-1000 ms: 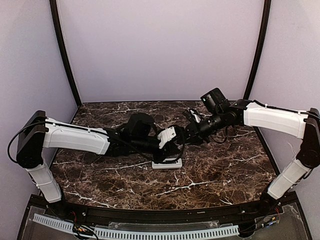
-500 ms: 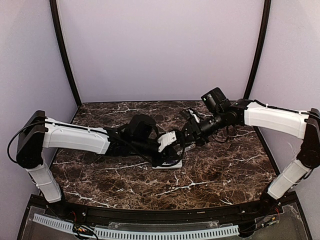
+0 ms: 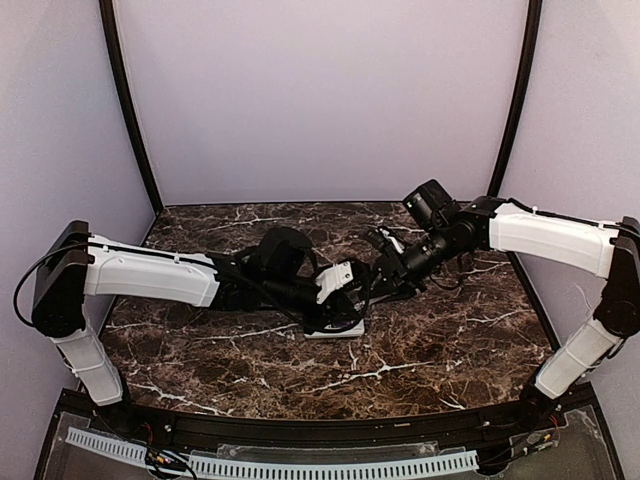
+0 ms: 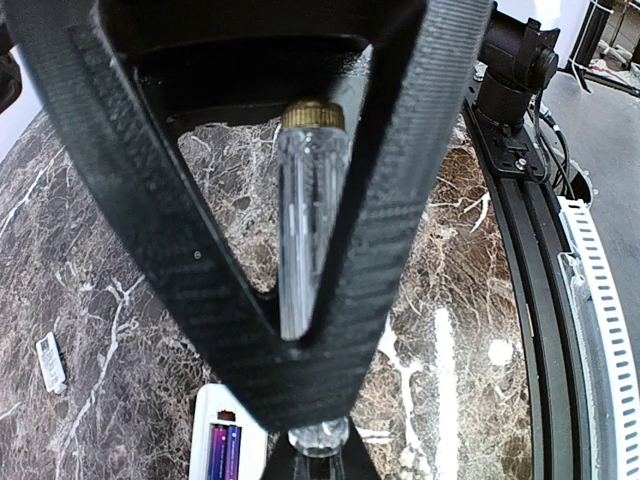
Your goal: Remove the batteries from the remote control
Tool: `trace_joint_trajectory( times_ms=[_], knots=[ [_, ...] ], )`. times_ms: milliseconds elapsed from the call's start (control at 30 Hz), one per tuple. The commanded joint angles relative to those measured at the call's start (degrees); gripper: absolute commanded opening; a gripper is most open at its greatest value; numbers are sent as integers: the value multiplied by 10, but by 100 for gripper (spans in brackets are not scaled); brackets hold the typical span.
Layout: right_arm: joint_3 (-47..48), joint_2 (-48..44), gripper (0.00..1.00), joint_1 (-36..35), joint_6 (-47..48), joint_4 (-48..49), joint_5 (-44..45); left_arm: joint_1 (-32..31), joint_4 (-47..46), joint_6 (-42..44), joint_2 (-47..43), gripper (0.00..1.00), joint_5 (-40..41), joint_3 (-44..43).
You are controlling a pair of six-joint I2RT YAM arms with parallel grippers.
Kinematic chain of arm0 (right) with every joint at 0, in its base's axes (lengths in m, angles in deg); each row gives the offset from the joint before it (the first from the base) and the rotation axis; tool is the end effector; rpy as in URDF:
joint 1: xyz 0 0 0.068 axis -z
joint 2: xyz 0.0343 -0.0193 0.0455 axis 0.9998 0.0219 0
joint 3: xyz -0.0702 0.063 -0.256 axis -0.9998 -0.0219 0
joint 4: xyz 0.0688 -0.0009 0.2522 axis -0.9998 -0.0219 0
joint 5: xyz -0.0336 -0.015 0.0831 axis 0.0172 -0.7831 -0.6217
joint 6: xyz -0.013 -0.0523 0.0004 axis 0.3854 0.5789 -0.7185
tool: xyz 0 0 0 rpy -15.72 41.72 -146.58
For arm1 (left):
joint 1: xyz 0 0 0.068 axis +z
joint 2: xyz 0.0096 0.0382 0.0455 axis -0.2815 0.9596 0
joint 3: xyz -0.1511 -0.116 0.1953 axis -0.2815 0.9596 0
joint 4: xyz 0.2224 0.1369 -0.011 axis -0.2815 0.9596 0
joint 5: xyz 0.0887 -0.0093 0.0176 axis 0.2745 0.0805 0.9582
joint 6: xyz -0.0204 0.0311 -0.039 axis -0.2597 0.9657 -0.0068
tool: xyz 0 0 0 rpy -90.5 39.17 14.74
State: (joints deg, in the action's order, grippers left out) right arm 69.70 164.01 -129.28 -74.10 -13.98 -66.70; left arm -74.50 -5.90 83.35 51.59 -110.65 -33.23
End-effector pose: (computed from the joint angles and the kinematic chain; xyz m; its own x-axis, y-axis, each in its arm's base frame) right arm 0.2256 0.2249 0.2725 -0.9331 -0.3106 -0.1810 -0.3305 0.5427 0.7722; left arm 0.1955 -0.3398 0.2322 0.0165 0.4549 -0.8904 0.9939 0.0899 0.0643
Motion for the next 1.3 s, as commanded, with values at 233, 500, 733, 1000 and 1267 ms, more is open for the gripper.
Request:
trace_joint_trajectory(
  times_ms=[233,500,733,1000,1267],
  knots=[
    [16,-4,20,-1,-5,-8,16,-2,10,-3,-21,0,11,-13],
    [17,1,19,-5,-11,-2,15,-3,9,-3,-17,0,15,-16],
    [17,5,21,-8,-15,4,14,-3,5,-8,-13,0,14,-19],
    [18,8,20,-11,-17,6,17,-2,2,-13,-7,0,18,-22],
    [20,10,17,-12,-19,8,23,-3,2,-14,-5,0,17,-23]
  ],
)
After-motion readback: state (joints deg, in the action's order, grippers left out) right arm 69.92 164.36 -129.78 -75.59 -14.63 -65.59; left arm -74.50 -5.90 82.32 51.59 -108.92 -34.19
